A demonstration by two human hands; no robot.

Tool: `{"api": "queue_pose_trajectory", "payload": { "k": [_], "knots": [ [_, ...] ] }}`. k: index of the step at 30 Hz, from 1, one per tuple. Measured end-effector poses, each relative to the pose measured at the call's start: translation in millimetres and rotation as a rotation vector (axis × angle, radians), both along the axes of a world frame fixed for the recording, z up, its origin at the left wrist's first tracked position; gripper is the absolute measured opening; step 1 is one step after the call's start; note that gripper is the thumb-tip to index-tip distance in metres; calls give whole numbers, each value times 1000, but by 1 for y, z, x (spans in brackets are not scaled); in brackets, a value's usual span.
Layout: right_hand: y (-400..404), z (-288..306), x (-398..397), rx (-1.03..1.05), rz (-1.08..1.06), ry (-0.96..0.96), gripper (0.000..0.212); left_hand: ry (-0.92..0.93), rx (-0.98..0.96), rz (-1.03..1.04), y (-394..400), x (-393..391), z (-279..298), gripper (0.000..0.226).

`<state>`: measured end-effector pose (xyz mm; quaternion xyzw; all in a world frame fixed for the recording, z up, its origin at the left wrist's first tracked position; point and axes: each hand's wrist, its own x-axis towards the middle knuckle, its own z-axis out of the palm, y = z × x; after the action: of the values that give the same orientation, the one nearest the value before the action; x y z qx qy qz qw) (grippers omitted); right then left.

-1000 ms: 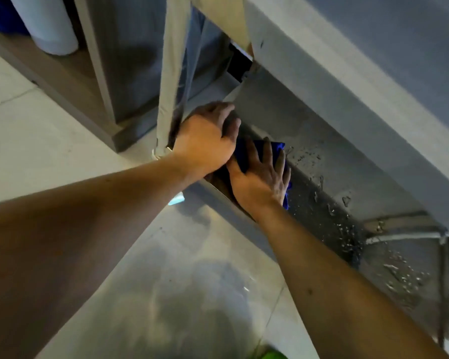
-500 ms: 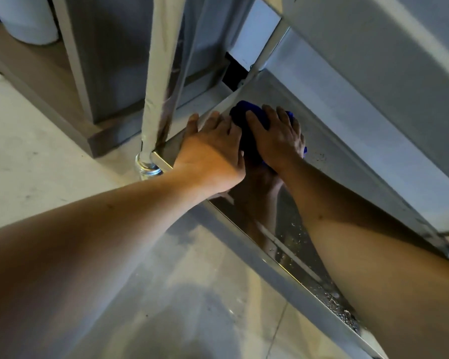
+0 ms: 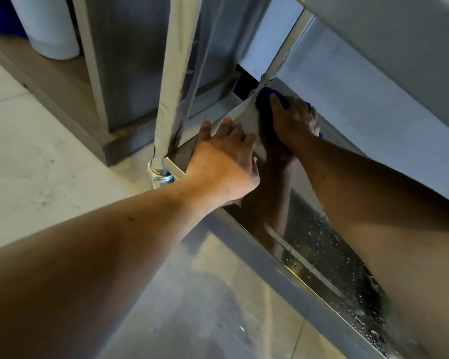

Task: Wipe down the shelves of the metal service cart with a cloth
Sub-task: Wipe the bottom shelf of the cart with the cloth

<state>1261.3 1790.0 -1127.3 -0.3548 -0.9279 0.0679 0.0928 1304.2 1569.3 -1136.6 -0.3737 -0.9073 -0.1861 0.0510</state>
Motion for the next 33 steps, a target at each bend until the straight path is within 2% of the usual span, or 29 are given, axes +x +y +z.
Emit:
{"api": "queue_pose_trajectory", "payload": {
  "k": [4, 8, 14, 19, 23, 29, 33],
  "knots": [
    [2, 2, -1, -23, -1, -9, 78, -6, -61, 0, 2, 1, 3, 54],
    [-14, 4, 24, -48, 120, -33, 73, 10, -71, -9, 0, 0, 6, 42],
    [-59, 9, 108, -54, 222, -41, 69, -39, -146, 13, 3, 3, 17, 32],
    [-91, 9, 186, 1, 189, -104, 74, -74, -300, 143, 26, 17, 28, 44],
    [-109, 11, 238, -35, 160, -192, 79, -16, -265, 84, 30, 31, 23, 32],
    [-127, 14, 280, -1, 223, -197, 83, -67, -171, -67, 33, 43, 22, 52],
    [-111, 6, 266, -10, 227, -140, 83, -71, -135, -100, 29, 40, 25, 46]
  ]
}}
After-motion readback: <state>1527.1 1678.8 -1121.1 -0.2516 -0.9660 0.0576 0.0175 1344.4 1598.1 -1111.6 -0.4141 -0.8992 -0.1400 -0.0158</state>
